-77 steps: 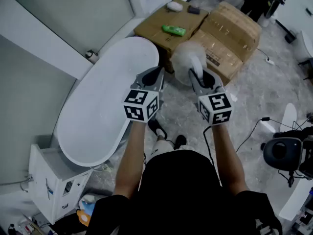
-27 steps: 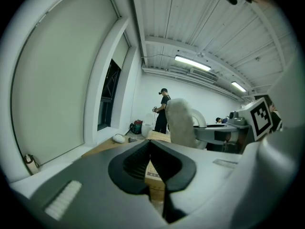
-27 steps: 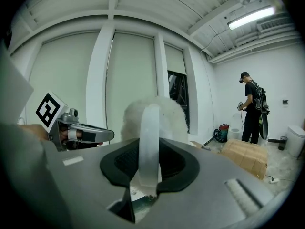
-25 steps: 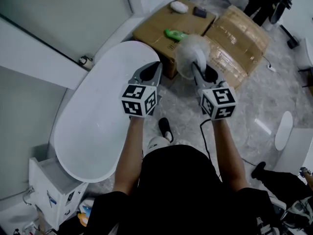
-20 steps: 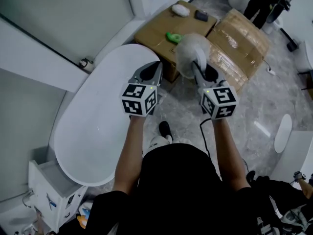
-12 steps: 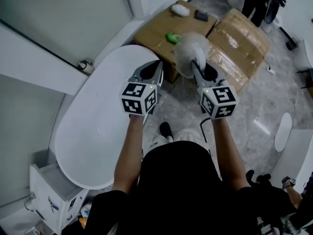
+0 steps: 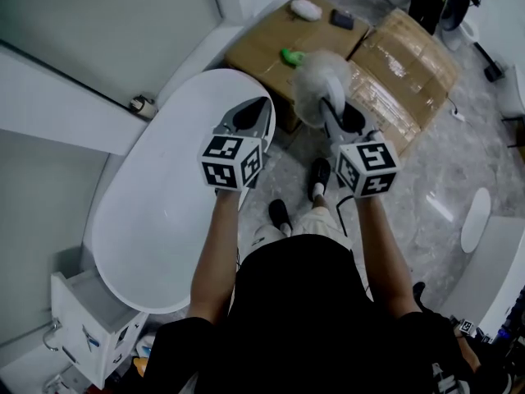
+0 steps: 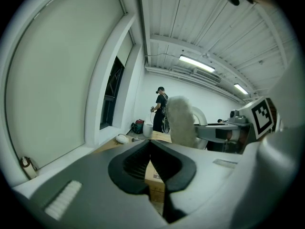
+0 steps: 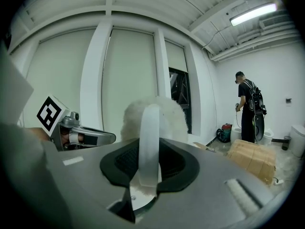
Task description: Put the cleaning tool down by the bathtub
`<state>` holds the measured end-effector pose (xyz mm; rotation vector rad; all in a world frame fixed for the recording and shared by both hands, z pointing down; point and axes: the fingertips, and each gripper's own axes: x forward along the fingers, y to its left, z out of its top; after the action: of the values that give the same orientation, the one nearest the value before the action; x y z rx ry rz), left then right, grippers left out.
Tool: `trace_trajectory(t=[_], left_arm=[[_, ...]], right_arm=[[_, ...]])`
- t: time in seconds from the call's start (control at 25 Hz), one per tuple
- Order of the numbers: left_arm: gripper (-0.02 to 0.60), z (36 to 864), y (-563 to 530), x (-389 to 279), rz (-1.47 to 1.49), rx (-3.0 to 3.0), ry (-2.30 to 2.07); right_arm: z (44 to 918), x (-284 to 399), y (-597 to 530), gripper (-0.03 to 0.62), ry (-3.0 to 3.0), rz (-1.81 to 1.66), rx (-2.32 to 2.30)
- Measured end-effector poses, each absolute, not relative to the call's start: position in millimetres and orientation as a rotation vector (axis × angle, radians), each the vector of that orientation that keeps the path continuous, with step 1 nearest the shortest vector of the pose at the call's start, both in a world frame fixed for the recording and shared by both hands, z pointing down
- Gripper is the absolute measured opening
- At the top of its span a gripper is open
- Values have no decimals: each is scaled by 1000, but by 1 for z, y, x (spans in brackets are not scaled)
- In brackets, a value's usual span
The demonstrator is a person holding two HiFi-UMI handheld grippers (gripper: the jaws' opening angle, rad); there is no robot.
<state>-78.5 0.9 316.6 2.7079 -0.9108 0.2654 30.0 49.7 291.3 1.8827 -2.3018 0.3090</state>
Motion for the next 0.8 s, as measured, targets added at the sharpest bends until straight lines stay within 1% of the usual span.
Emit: trace_trajectory(t=[0.48,0.8], left_arm=[[-3,326,-54,-53,277,2654,-994],[-3,318,-115,-24,271,2613,-1096]], right_arm=[[298,56,-14,91,-2369,326,1799],[293,87,-87,91,-2439,322,1693]])
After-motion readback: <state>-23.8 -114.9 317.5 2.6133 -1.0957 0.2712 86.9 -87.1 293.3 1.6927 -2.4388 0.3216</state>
